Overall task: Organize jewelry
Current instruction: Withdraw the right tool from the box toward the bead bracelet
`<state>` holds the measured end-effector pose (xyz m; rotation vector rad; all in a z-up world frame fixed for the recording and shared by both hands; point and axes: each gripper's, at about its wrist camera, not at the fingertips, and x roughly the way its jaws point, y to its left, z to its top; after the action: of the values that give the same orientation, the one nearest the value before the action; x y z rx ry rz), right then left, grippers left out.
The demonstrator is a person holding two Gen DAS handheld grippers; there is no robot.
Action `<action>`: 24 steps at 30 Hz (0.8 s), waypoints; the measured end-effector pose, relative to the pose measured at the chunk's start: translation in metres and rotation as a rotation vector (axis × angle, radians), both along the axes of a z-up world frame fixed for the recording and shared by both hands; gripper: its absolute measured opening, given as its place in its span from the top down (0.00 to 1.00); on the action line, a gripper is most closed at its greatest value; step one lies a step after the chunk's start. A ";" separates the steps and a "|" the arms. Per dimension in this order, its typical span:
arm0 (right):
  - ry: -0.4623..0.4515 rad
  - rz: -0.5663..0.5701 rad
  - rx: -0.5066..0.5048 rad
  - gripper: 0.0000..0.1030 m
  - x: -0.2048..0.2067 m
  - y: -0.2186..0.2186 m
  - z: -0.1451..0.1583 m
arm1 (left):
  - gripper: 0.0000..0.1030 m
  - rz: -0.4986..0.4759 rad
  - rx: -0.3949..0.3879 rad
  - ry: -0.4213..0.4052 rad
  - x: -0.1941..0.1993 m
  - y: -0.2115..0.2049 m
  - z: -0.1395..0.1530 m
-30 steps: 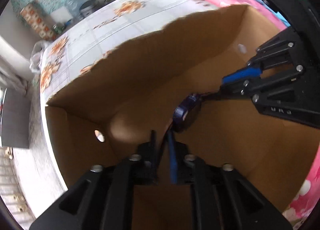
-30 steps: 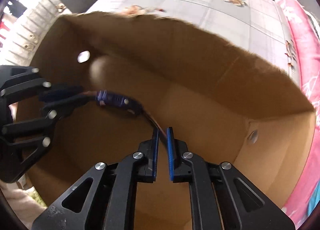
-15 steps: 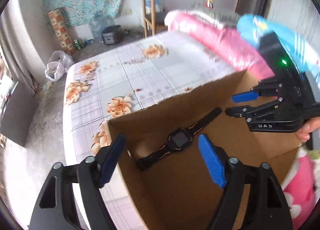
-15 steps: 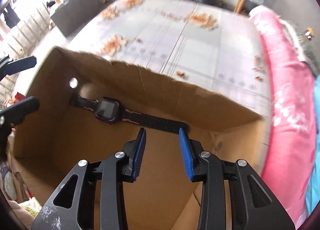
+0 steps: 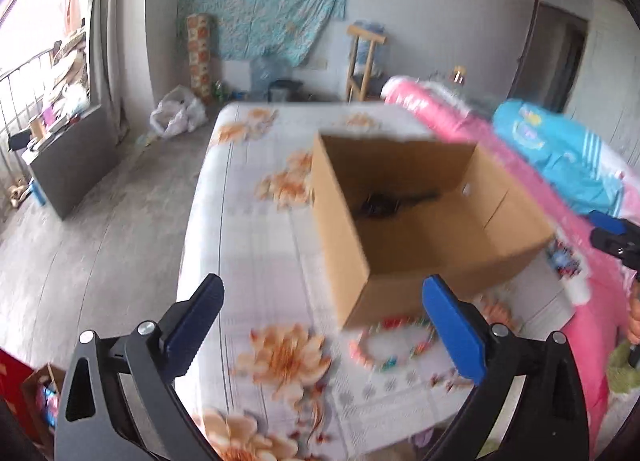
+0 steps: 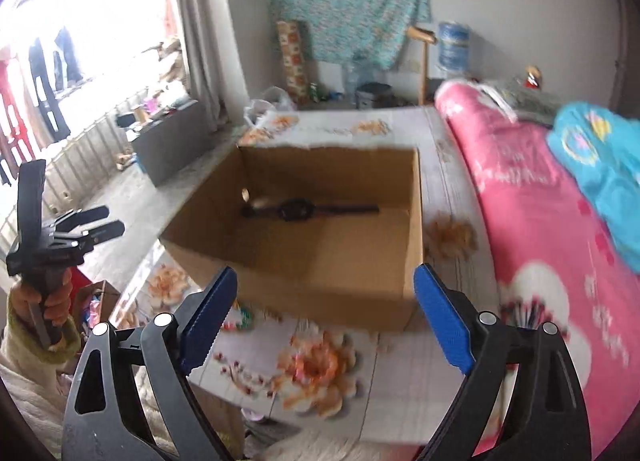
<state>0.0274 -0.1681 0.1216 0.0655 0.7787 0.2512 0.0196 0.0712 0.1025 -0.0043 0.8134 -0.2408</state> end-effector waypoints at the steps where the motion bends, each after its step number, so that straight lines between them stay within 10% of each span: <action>1: 0.027 -0.030 0.001 0.17 -0.006 0.005 -0.015 | 0.05 0.019 0.020 0.027 -0.003 -0.004 -0.018; 14: 0.232 -0.108 0.120 0.17 -0.014 0.060 -0.104 | 0.05 -0.004 0.263 0.107 0.007 -0.061 -0.114; 24: 0.251 -0.130 0.025 0.16 -0.015 0.078 -0.109 | 0.05 -0.034 0.180 0.127 -0.029 -0.039 -0.116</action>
<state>0.0128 -0.0904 0.0122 0.1729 1.0172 0.1301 -0.0098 0.0325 -0.0139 0.1648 0.9602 -0.1999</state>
